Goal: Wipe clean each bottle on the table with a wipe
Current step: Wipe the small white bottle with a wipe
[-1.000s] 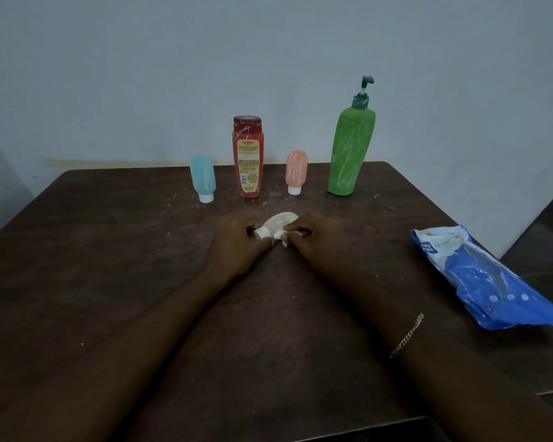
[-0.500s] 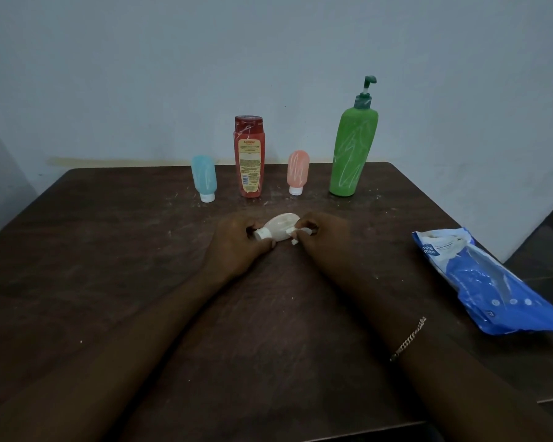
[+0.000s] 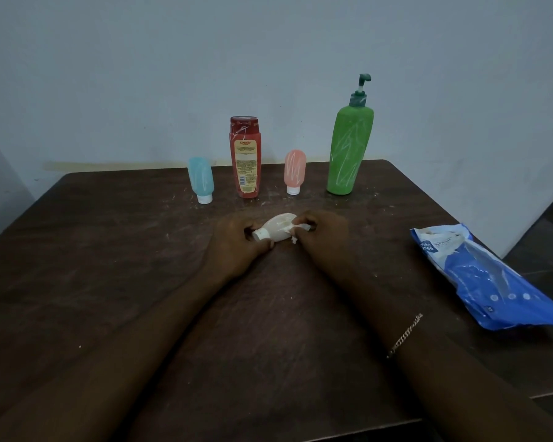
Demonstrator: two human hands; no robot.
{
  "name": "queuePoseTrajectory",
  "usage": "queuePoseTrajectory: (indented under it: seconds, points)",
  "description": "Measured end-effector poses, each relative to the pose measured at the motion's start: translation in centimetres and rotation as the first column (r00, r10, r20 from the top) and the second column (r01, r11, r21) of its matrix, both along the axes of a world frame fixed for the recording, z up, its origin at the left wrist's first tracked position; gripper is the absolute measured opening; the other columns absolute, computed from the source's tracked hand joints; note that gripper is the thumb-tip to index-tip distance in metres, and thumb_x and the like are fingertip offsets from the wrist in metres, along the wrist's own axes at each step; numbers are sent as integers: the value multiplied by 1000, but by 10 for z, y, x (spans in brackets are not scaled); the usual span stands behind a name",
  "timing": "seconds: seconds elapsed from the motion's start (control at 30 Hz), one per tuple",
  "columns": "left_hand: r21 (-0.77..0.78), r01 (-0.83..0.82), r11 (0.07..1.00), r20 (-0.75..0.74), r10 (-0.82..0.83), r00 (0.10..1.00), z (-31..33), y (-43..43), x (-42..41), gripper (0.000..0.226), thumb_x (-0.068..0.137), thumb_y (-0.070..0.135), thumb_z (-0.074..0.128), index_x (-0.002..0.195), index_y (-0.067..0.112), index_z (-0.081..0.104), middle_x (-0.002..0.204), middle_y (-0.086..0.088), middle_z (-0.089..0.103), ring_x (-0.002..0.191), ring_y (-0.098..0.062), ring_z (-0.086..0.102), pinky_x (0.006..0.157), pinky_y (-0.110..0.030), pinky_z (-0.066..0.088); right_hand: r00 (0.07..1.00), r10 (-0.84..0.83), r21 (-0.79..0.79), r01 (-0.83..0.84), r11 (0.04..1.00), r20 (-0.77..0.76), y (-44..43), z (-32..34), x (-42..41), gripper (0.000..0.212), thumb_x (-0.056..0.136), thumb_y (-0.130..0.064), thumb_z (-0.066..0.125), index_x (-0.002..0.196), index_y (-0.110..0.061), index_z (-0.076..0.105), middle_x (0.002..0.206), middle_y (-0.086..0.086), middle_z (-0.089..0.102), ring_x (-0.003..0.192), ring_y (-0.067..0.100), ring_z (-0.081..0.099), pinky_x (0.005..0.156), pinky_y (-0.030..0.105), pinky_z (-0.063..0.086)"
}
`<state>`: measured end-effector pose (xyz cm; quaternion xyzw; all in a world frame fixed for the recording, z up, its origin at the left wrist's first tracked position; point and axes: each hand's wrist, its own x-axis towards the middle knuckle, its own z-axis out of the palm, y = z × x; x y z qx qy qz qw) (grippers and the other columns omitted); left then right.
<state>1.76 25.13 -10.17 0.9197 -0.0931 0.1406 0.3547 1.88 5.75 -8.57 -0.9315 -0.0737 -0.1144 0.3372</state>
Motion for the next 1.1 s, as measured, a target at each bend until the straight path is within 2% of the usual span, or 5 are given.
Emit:
queuePoseTrajectory:
  seconds: [0.33, 0.5, 0.67, 0.9, 1.1]
  points:
    - [5, 2, 1000, -25, -2, 1000, 0, 0, 0, 38, 77, 32, 83, 108, 14, 70, 97, 2, 67, 82, -6, 57, 73, -28, 50, 995, -89, 39, 87, 995, 45, -15, -14, 16, 14, 87, -29, 71, 95, -20, 77, 92, -5, 74, 77, 1, 60, 67, 14, 42]
    - [14, 11, 1000, -11, -11, 1000, 0, -1, 1, 37, 78, 31, 83, 108, 14, 70, 96, 3, 66, 81, -6, 57, 73, -28, 51, 998, -34, 34, 32, 999, 53, -7, -17, 11, 19, 86, -27, 71, 103, -21, 75, 103, -9, 71, 91, 3, 62, 83, 21, 49]
    - [23, 15, 1000, -20, -14, 1000, 0, -1, 0, 38, 77, 33, 83, 106, 13, 71, 95, 0, 68, 83, -11, 59, 77, -40, 55, 995, -92, 46, 90, 995, 49, -18, -15, 17, 14, 86, -29, 70, 95, -21, 77, 89, -6, 75, 76, 1, 62, 69, 14, 47]
    - [21, 5, 1000, -16, -4, 1000, -2, -1, 0, 40, 77, 33, 84, 110, 14, 70, 95, 4, 65, 82, -7, 57, 73, -27, 49, 998, -29, -7, 29, 1000, 58, -11, -13, 13, 23, 87, -28, 69, 107, -19, 75, 105, -5, 74, 93, 5, 64, 87, 25, 51]
    - [27, 18, 999, -5, -17, 1000, -1, -1, -1, 40, 77, 32, 84, 111, 14, 69, 96, 4, 64, 81, -6, 55, 72, -23, 46, 990, -98, 34, 95, 995, 103, -19, -13, 20, 18, 86, -25, 69, 99, -18, 78, 93, -3, 76, 80, 5, 65, 75, 20, 49]
